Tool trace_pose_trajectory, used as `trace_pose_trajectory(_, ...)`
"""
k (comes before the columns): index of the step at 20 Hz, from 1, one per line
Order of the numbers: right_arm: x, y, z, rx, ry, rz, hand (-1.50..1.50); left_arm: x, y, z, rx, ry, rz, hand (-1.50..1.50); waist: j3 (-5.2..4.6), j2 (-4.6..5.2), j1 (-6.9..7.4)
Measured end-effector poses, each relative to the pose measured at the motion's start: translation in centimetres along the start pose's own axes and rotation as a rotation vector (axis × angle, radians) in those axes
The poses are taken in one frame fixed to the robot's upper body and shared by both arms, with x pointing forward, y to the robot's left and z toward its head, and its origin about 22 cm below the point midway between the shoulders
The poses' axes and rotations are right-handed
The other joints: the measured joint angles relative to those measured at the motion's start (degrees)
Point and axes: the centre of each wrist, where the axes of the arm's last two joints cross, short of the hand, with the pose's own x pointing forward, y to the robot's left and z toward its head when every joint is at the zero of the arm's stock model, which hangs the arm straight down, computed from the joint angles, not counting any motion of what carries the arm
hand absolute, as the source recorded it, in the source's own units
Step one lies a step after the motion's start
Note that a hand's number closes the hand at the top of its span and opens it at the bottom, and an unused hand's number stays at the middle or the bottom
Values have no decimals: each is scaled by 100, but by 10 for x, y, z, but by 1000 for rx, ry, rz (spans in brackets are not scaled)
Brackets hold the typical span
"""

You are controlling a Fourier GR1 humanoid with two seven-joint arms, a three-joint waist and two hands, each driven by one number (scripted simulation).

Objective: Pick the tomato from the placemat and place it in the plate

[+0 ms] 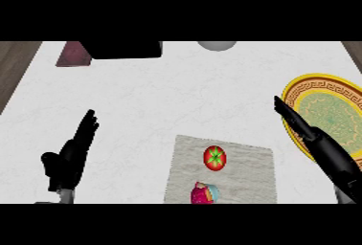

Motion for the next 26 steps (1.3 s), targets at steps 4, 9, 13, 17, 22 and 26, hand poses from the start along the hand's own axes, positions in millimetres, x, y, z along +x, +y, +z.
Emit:
trace_pose_trajectory(4,9,-15,-30,-29,-80,-87,150,-6,-2,-7,-14,83,7,0,-107,-39,97)
trace_pose_trajectory(9,24,-52,-62,-178,-92,57,-150,-15,-19,-5,-64,194,67,0,-176,-41,215)
trace_pose_trajectory(13,-8,-41,-72,-357,-106,-9,-150,-12,-24,-5,-84,224,110,0,-162,-55,205)
trace_pose_trajectory(17,-34,-38,-73,-366,-167,-68,-150,-11,-23,-6,-81,246,129,0,-157,-80,149)
trace_pose_trajectory(22,-33,-56,-64,-268,-150,6,-150,-11,-24,3,-85,255,132,0,-166,-102,105)
trace_pose_trajectory(26,-15,-68,-64,-78,-64,162,-150,-13,-24,2,-77,260,132,0,-176,-118,66)
